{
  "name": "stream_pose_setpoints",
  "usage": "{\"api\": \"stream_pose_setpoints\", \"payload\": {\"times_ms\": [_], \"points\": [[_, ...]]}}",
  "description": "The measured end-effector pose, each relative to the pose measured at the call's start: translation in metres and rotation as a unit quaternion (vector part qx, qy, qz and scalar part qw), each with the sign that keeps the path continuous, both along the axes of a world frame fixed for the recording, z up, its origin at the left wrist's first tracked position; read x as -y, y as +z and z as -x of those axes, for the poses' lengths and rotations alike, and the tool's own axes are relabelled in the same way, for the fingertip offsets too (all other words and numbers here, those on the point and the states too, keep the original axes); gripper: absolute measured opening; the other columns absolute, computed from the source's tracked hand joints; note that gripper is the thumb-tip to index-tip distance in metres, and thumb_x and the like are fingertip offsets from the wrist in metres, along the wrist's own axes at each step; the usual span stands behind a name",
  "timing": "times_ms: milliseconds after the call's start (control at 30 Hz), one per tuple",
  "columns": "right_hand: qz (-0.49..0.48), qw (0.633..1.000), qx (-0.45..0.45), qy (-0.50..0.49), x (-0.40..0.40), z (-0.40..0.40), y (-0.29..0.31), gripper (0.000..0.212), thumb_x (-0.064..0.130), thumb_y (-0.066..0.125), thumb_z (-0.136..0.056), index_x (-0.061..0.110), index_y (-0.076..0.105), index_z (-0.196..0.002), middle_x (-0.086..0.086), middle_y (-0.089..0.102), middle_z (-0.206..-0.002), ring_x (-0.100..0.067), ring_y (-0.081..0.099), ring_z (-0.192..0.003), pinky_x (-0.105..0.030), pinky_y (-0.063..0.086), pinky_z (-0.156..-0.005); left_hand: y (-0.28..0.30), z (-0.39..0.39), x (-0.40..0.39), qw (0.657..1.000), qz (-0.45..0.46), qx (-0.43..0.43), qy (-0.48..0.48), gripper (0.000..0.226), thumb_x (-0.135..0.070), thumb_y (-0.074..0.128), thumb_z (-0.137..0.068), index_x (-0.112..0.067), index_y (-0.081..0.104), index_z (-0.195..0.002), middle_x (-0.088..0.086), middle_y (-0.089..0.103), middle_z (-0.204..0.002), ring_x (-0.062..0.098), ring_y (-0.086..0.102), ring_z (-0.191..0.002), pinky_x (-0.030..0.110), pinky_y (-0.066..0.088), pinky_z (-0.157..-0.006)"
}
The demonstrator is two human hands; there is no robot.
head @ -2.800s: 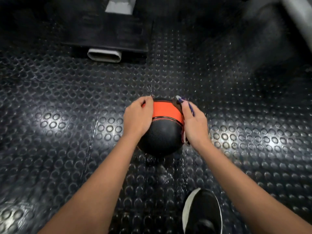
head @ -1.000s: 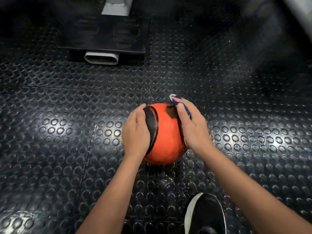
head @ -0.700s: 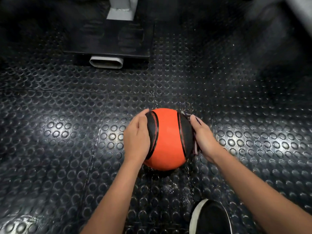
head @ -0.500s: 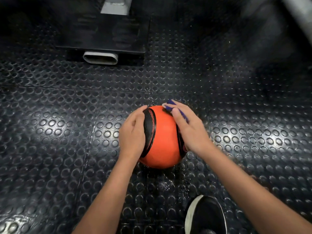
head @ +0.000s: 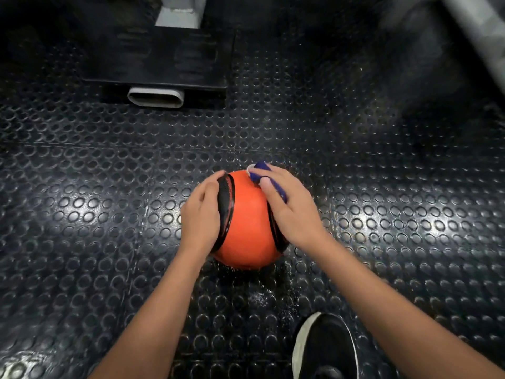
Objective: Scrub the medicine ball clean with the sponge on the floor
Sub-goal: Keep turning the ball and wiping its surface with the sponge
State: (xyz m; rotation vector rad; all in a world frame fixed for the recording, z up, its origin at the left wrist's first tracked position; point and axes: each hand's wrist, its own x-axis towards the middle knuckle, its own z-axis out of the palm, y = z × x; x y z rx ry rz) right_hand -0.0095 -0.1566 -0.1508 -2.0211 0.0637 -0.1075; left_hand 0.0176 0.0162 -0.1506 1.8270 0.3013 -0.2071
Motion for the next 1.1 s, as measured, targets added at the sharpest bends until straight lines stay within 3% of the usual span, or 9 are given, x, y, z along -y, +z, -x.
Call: {"api": "stream_pose_setpoints", "payload": {"times_ms": [100, 167, 267, 367, 433, 633, 733, 833, 1100], "points": [[-0.207, 0.961, -0.142, -0.116, 0.011, -0.004, -0.013, 0.026, 0.034, 0.049, -0.11, 0.027, 0.075, -0.112, 0.011, 0.077, -0.11, 0.001, 0.07, -0.105, -0.026, 0.049, -0.099, 0.003, 0.005, 0.005, 1.0, -0.012, 0.012, -0.014, 0.039, -0.032, 0.04, -0.112, -0.034, 0.069, -0.138, -0.019, 0.063, -0.139, 0.001, 0.052, -0.129, 0.004, 0.033, -0.095], [-0.224, 0.937, -0.227, -0.14, 0.021, -0.008, -0.01, 0.033, 0.041, 0.048, -0.109, 0.025, 0.076, -0.113, 0.007, 0.078, -0.106, -0.009, 0.072, -0.103, -0.03, 0.054, -0.096, 0.005, 0.008, 0.009, 1.0, -0.011, 0.025, -0.015, 0.039, -0.031, 0.041, -0.112, -0.033, 0.069, -0.138, -0.017, 0.063, -0.14, 0.003, 0.052, -0.131, 0.014, 0.036, -0.103], [-0.137, 0.969, -0.155, -0.133, 0.01, -0.008, 0.013, 0.033, 0.042, 0.044, -0.109, 0.036, 0.073, -0.125, 0.019, 0.073, -0.1, 0.008, 0.065, -0.089, -0.01, 0.047, -0.077, 0.004, 0.008, 0.009, 1.0, -0.006, 0.023, -0.009, 0.04, -0.039, 0.042, -0.107, -0.036, 0.071, -0.135, -0.017, 0.065, -0.14, 0.006, 0.054, -0.132, 0.031, 0.039, -0.117], [0.0, 0.998, -0.017, -0.067, -0.019, 0.0, 0.019, 0.035, 0.045, 0.042, -0.108, 0.038, 0.071, -0.127, 0.019, 0.068, -0.13, 0.003, 0.055, -0.128, -0.022, 0.039, -0.109, -0.001, 0.007, 0.004, 1.0, 0.003, 0.017, 0.003, 0.044, -0.052, 0.039, -0.096, -0.048, 0.073, -0.123, -0.018, 0.068, -0.137, 0.008, 0.058, -0.131, 0.043, 0.04, -0.12], [0.06, 0.996, 0.022, -0.064, -0.022, 0.004, 0.008, 0.035, 0.044, 0.043, -0.108, 0.038, 0.072, -0.125, 0.018, 0.063, -0.14, -0.001, 0.048, -0.139, -0.031, 0.034, -0.119, -0.003, 0.01, 0.004, 1.0, 0.016, 0.016, 0.006, 0.043, -0.051, 0.04, -0.095, -0.049, 0.073, -0.122, -0.019, 0.068, -0.136, 0.008, 0.058, -0.131, 0.043, 0.04, -0.12], [-0.109, 0.978, -0.052, -0.169, -0.002, 0.008, -0.002, 0.031, 0.038, 0.05, -0.107, 0.06, 0.071, -0.101, 0.02, 0.071, -0.122, 0.003, 0.061, -0.119, -0.03, 0.045, -0.109, 0.007, 0.008, 0.025, 1.0, -0.002, 0.029, 0.001, 0.034, -0.035, 0.045, -0.107, -0.046, 0.072, -0.124, -0.023, 0.064, -0.137, 0.001, 0.054, -0.129, 0.03, 0.038, -0.113], [-0.162, 0.957, -0.12, -0.209, 0.007, 0.0, -0.007, 0.029, 0.047, 0.05, -0.104, 0.039, 0.077, -0.112, 0.012, 0.076, -0.115, -0.009, 0.067, -0.11, -0.037, 0.05, -0.105, 0.012, 0.0, 0.03, 1.0, -0.022, 0.013, -0.011, 0.033, -0.035, 0.045, -0.107, -0.047, 0.072, -0.123, -0.026, 0.062, -0.136, -0.001, 0.052, -0.125, 0.029, 0.036, -0.105], [-0.258, 0.92, -0.188, -0.229, 0.016, 0.001, -0.016, 0.036, 0.046, 0.049, -0.107, 0.026, 0.077, -0.116, -0.014, 0.076, -0.103, -0.021, 0.065, -0.092, -0.036, 0.051, -0.084, 0.013, -0.001, 0.027, 0.999, -0.022, 0.005, -0.023, 0.033, -0.034, 0.045, -0.108, -0.044, 0.073, -0.124, -0.027, 0.061, -0.132, 0.0, 0.051, -0.125, 0.027, 0.034, -0.102], [-0.377, 0.828, -0.376, -0.177, 0.023, 0.019, -0.028, 0.064, 0.054, 0.03, -0.11, 0.008, 0.067, -0.132, -0.01, 0.08, -0.109, -0.021, 0.075, -0.102, -0.031, 0.057, -0.074, 0.007, 0.002, 0.008, 1.0, -0.003, 0.007, -0.022, 0.038, -0.035, 0.042, -0.109, -0.039, 0.072, -0.131, -0.017, 0.067, -0.138, 0.01, 0.057, -0.131, 0.037, 0.042, -0.115]]}}
